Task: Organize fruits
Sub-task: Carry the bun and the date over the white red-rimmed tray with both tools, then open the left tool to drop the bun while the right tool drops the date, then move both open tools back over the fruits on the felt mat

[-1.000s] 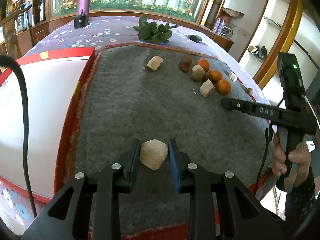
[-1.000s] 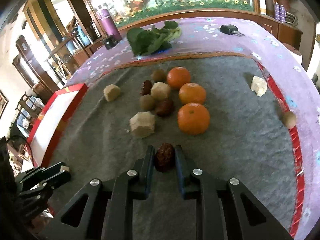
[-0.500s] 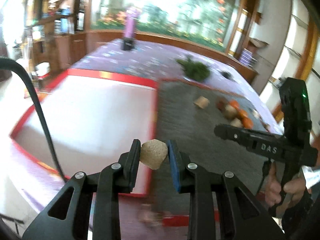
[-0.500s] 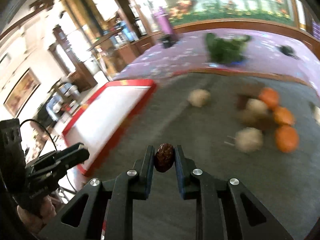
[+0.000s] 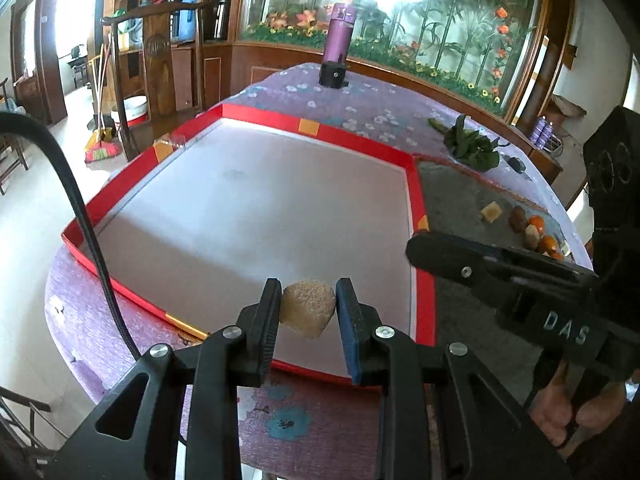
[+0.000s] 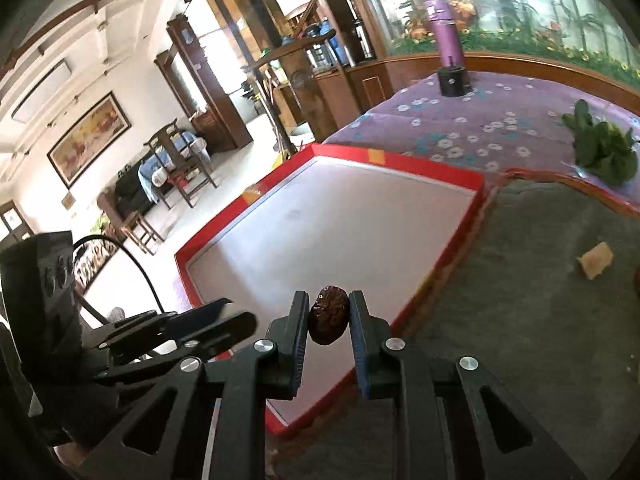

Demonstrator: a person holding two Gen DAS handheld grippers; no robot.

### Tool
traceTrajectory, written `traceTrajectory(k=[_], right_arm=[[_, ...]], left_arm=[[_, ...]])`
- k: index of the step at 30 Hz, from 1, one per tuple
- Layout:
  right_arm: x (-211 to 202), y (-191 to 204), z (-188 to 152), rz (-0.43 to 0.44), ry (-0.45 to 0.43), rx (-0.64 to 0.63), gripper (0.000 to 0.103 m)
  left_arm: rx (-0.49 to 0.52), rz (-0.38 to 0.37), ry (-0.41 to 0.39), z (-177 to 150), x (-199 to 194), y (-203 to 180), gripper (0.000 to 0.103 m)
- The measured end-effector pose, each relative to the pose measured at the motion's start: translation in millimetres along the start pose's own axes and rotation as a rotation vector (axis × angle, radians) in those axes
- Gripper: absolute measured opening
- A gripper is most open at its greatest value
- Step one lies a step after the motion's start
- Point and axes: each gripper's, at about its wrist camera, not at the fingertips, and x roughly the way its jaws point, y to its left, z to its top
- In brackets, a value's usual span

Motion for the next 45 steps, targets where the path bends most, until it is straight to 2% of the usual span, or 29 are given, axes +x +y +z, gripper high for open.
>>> traceTrajectory(k=[7,14,15,19,23,25,33,41,45], right_arm=[[12.5,3.0,-11.5,-0.019,0.04,-0.017,0.022],[14.2,-1.4,-17.4,-0.013,0.046,-0.01,0.024],[10.5,-3.6,-17.1,-0.012,0.036,-0.002,0.024],[3.3,-10.4,-18.9,-0.015,0.012,0.014,0.024],[-10.3,-16.3,-20.8,-0.024,-0.006,0.027,0.03],[-20.2,-18.7,-21.4,-0.042,-0.025,0.024,0.034],[-78.6,-31.8,-26.9,-0.142,-0.151,0.003,0.045],[-138.3,-50.7,-35.2,-0.248,-0.265,-0.001,0.056],[-167.5,-73.6,-41.3,-0.3,-0.309,0.041,0.061]], left_arm=[[0.01,-0.002,0.033,-2.6,11.7,-3.5,0.025],[0.004,0.029,0.03,-3.8,8.9,-4.4,0.025],[0.009,0.034,0.031,-4.1,8.4,-4.0,0.029],[0.0,0.081,0.004,-2.4,1.5,-6.0,0.058],[0.014,0.162,-0.082,1.5,-15.4,-13.9,0.072],[0.022,0.197,-0.122,4.4,-23.5,-20.5,0.083],[0.041,0.262,-0.204,18.8,-38.8,-55.0,0.084],[0.159,0.232,-0.219,22.1,-41.4,-110.9,0.084],[0.198,0.217,-0.222,25.5,-38.8,-136.8,0.084]])
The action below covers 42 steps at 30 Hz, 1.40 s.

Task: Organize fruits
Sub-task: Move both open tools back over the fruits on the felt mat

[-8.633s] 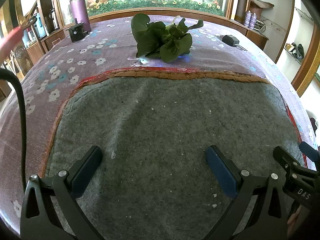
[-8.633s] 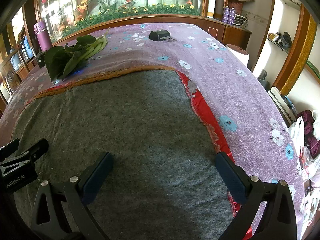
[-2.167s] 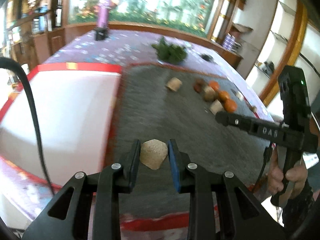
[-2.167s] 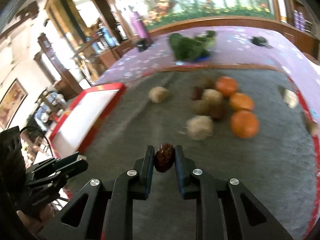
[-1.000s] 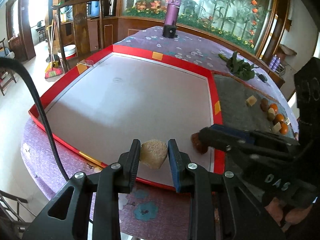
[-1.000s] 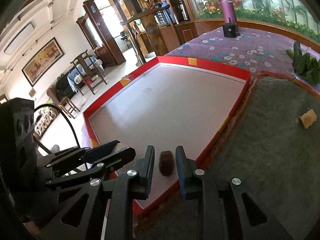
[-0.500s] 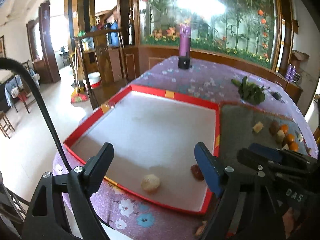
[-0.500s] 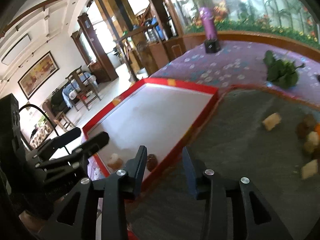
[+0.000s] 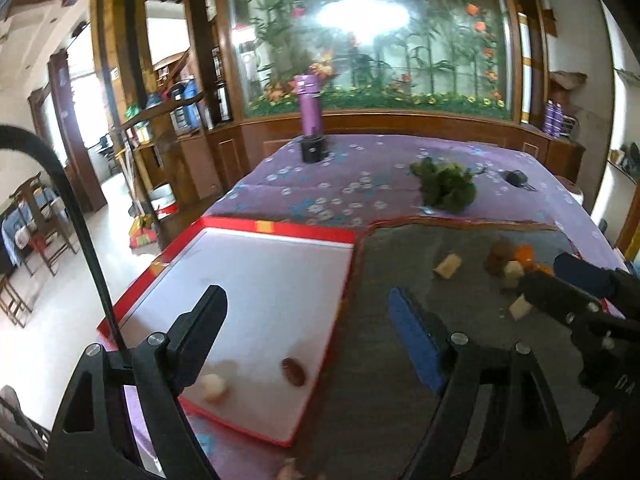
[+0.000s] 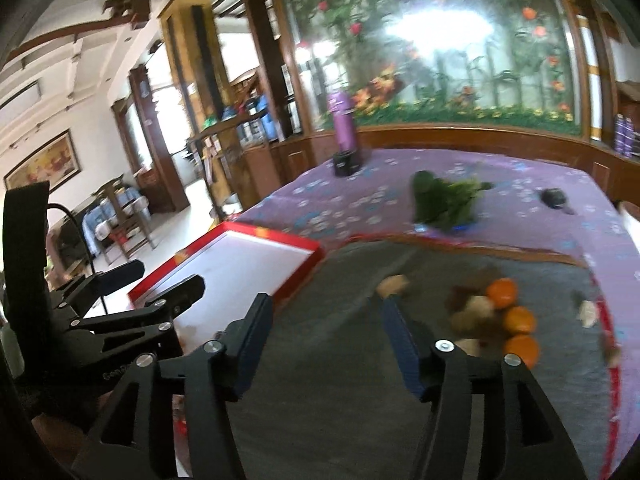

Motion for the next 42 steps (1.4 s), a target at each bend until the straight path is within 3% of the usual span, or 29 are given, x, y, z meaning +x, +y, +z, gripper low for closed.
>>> traceTrajectory(k=[6,14,29,34,42], right_arm=[[-20.0,-51.4,0.0,-0.096,-0.033,0.069,0.062],[-34.5,-101.2,-7.3,-0.14,-0.048,0.164,0.063],[-31.7,-141.7,-16.4,-0.162,-0.029,0.235,0.063],[-19.4,-151.2,-21.5,-0.143,0.026,0.248,0.063],[14.1,-153.7,-28.8,-0.112,0.172,0.227,0.063]], left_arm=[[0.037,-0.027,0.001,11.1,-4.1,-34.9,0.084],[0.076,-0.039,0.011,20.6,2.3,-68.2,0.083],[0.139,-0.062,0.05,27.1,27.7,-110.0,0.083],[0.179,-0.091,0.094,19.6,47.6,-121.3,0.083],[0.255,-0.243,0.166,4.3,65.1,-142.7,0.083]])
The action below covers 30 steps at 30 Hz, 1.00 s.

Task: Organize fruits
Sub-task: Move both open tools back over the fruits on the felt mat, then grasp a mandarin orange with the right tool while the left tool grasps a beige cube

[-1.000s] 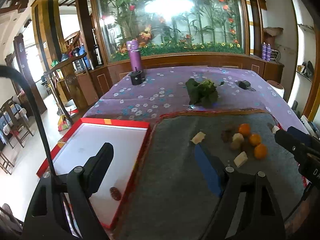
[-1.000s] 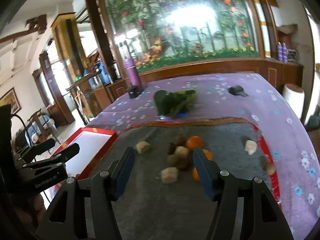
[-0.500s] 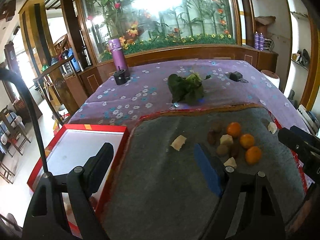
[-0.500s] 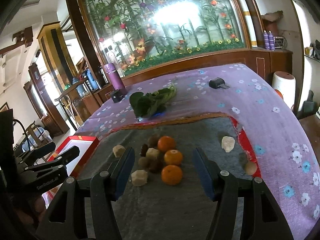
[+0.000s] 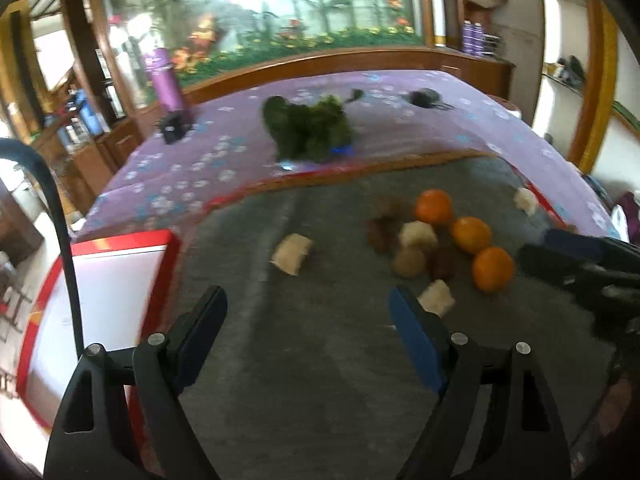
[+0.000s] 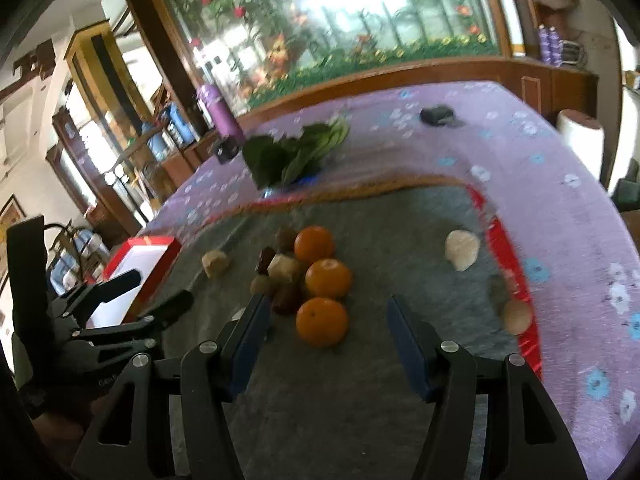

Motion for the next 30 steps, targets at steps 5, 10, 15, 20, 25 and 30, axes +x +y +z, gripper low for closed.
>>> traceTrajectory(k=[5,10,15,20,25,30], right_arm=[[22.5,9.9,0.3,-0.044,0.061,-0.018,0.062],[44.8,15.5,-0.6,-0.115,0.119,-0.045,0.04],[38.5,7.2,-3.4,-0.104,0.111,-0.028,0.036],[23.2,-17.4,-1.8,-0.06,0.095,0.05,0.036],[17.3,-30.6,-3.2,-0.037,0.086,0.085,0.036],[19.2,-35.1,-3.5,0.005,0.088,0.108,0.036]], left_arm=[[0.061,-0.035,0.005,-1.0,7.9,-10.8,0.083],[0.059,-0.076,0.022,-2.0,14.9,-6.9,0.083],[0.061,-0.164,0.049,1.6,21.0,-10.3,0.083],[0.102,-0.205,0.043,7.1,23.0,-26.5,0.083],[0.111,-0.278,0.067,8.0,14.0,-35.0,0.083],[0.118,-0.281,0.101,8.1,26.2,-40.9,0.083]])
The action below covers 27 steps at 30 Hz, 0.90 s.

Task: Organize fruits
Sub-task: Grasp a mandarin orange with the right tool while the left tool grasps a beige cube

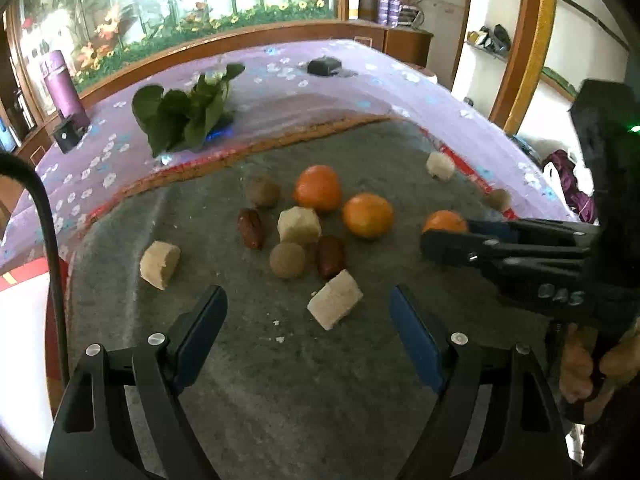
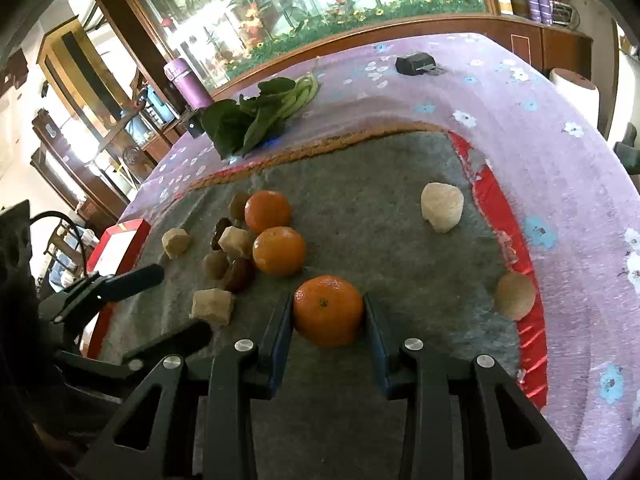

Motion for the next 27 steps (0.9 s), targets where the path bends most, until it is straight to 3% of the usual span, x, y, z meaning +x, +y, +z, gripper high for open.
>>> traceTrajectory(k=[2,7,11,13,21,27], right_arm=[[1.4,-2.6,0.3,0.018,0.006,0.016,0.036],[2.3,-1.7,0.8,0.027,0.004,0.021,0.036],[3.1,-2.2,1.2,0.025,0.004,0.017,0.036],[3.1,-0.5,1.3,0.018,0.002,0.012,0.036],[-1.8,8.8,-0.5,-0.008,-0.014,-0.005,0.036],[-2.1,39.8,0.9,0.024,-0.004,-0.064,0.036]], left_arm=[[-0.021,-0.005,0.012,-0.8,5.5,3.3,0.081],[-0.048,-0.064,0.025,-2.5,13.3,6.8,0.056],[-0.039,-0.095,0.01,-4.0,13.0,4.1,0.045],[-0.057,-0.145,-0.002,-3.4,11.0,6.5,0.024],[-0.072,-0.168,-0.03,-7.0,2.2,9.8,0.025],[-0.129,-0.114,-0.062,-18.1,-23.7,31.3,0.025]])
